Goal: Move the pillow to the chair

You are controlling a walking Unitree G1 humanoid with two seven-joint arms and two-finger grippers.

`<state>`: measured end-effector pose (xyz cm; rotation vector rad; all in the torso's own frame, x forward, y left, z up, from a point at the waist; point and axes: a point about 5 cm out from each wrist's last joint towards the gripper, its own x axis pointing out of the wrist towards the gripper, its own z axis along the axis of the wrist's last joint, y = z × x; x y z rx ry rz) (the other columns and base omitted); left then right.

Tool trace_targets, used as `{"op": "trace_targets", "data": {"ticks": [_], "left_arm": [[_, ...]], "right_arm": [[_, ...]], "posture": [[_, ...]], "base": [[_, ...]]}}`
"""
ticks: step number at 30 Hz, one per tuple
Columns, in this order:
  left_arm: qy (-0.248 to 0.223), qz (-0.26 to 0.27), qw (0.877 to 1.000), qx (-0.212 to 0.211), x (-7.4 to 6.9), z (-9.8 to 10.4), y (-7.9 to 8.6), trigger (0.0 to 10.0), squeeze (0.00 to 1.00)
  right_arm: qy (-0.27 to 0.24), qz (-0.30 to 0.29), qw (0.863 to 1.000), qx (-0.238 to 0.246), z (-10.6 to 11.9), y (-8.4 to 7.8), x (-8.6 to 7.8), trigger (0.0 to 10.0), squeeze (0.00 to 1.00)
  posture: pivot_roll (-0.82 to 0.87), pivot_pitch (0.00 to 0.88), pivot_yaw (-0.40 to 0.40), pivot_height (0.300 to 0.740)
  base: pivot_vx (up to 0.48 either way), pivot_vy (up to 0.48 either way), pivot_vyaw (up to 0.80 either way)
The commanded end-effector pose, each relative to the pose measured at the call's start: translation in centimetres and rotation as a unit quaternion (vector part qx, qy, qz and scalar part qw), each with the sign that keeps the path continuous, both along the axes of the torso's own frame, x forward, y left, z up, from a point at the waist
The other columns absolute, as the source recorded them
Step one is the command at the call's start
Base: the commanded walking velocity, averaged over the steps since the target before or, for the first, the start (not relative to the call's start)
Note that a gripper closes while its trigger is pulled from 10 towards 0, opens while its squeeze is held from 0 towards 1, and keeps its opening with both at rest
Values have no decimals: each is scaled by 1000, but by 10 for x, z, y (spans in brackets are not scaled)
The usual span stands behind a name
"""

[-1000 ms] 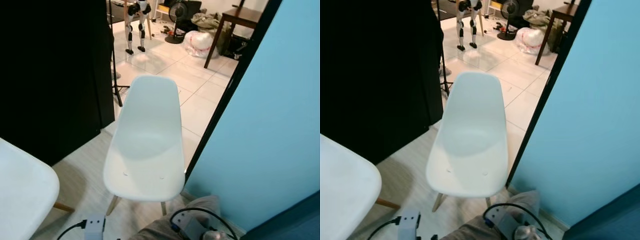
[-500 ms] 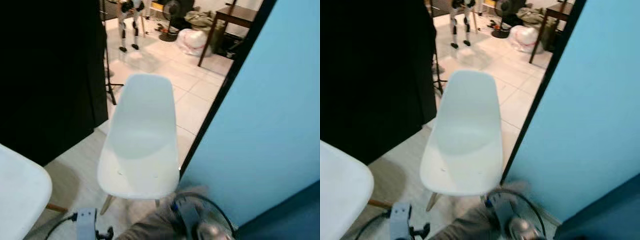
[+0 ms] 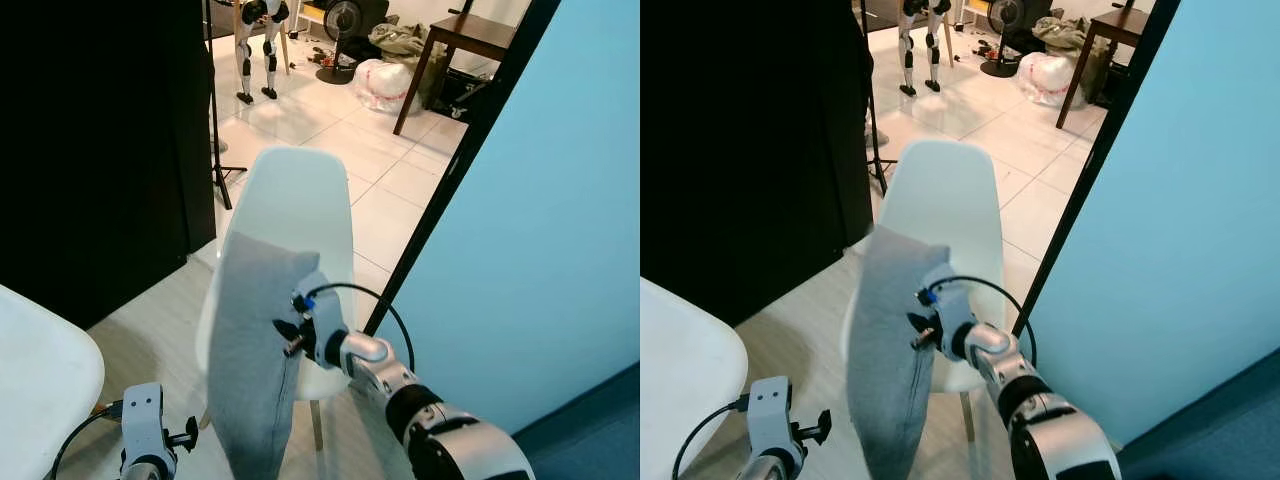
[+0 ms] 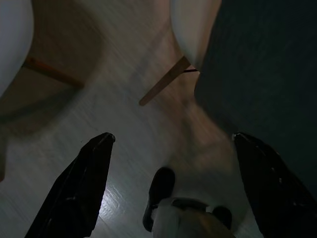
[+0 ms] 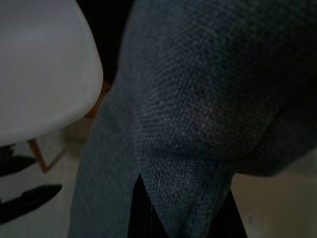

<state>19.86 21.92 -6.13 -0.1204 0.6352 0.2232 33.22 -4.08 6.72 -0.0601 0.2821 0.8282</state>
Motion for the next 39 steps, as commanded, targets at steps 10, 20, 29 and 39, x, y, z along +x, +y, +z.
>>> {"op": "trace_targets", "data": {"ticks": [10, 20, 29, 39], "left_arm": [[19, -28, 999, -5, -9, -8, -17, 10000, 0], [18, -45, 999, -3, -6, -8, -22, 10000, 0], [21, -57, 998, -5, -7, -9, -28, 10000, 0], [29, -61, 998, -12, -10, -12, -36, 10000, 0]], "right_arm": [[-22, -58, 998, -7, 6, -10, 9, 10000, 0], [-13, -45, 998, 33, 6, -6, 6, 10000, 0], [8, -53, 995, 82, 10, -6, 8, 10000, 0], [19, -165, 986, -5, 3, -23, 17, 10000, 0]], "posture": [[117, 21, -143, 740], [117, 19, -133, 740], [112, 28, -126, 740], [115, 45, -128, 740]], "base": [[295, 0, 0], [308, 0, 453], [307, 0, 132], [61, 0, 0]]}}
